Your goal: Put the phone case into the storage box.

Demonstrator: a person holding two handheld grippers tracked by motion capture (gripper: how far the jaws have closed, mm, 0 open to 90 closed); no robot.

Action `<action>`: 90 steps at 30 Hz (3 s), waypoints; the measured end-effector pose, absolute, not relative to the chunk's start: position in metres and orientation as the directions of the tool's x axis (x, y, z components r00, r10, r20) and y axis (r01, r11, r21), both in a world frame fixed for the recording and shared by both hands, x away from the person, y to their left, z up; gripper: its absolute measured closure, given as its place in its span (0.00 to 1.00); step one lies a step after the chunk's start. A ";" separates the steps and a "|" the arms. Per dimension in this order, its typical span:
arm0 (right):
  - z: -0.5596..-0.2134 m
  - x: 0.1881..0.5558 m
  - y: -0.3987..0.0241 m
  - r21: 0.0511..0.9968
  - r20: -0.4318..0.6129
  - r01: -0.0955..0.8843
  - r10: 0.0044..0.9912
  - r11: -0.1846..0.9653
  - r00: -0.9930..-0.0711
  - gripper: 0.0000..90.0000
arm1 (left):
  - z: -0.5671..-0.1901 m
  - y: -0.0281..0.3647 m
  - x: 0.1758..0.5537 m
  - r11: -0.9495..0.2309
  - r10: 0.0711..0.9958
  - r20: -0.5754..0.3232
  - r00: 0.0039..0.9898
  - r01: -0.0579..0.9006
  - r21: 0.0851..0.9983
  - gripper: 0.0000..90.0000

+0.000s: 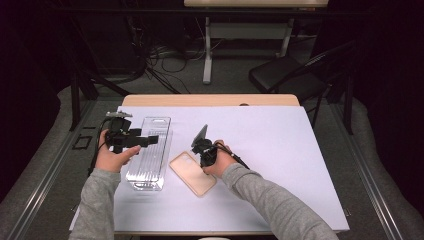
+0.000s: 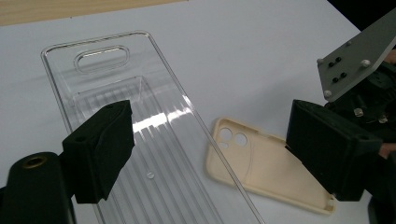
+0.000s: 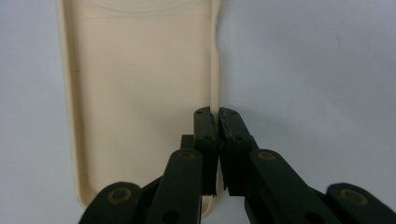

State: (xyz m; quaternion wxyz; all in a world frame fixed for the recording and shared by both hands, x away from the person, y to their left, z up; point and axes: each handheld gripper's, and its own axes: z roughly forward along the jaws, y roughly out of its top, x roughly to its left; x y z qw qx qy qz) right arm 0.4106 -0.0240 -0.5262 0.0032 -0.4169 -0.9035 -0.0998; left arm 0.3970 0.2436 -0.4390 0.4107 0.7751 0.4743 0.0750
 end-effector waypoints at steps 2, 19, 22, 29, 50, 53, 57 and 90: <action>-0.526 0.410 -0.024 0.175 0.089 0.755 0.753 0.632 -0.652 0.96 | -0.439 0.244 0.397 -0.211 0.797 -0.274 0.538 0.673 0.709 0.17; -0.520 0.408 -0.027 0.197 0.084 0.743 0.744 0.640 -0.663 0.97 | -0.439 0.246 0.397 -0.210 0.804 -0.267 0.531 0.673 0.709 0.17; -0.519 0.407 -0.029 0.202 0.091 0.745 0.745 0.636 -0.661 0.97 | -0.439 0.245 0.397 -0.213 0.804 -0.265 0.532 0.674 0.708 0.18; -0.517 0.407 -0.035 0.237 0.108 0.752 0.753 0.614 -0.649 0.97 | -0.439 0.244 0.396 -0.214 0.804 -0.264 0.534 0.673 0.708 0.18; -0.508 0.410 -0.070 0.313 0.147 0.792 0.797 0.525 -0.586 0.97 | -0.440 0.241 0.396 -0.220 0.798 -0.267 0.541 0.673 0.707 0.18; -0.507 0.411 -0.077 0.315 0.156 0.799 0.802 0.513 -0.576 0.97 | -0.441 0.240 0.396 -0.223 0.796 -0.267 0.544 0.673 0.705 0.18; -0.503 0.409 -0.084 0.353 0.155 0.798 0.811 0.488 -0.565 0.97 | -0.441 0.240 0.396 -0.221 0.797 -0.268 0.541 0.675 0.704 0.18; -0.501 0.382 -0.111 0.551 0.143 0.742 0.833 0.381 -0.534 0.97 | -0.448 0.221 0.396 -0.252 0.784 -0.258 0.564 0.670 0.699 0.18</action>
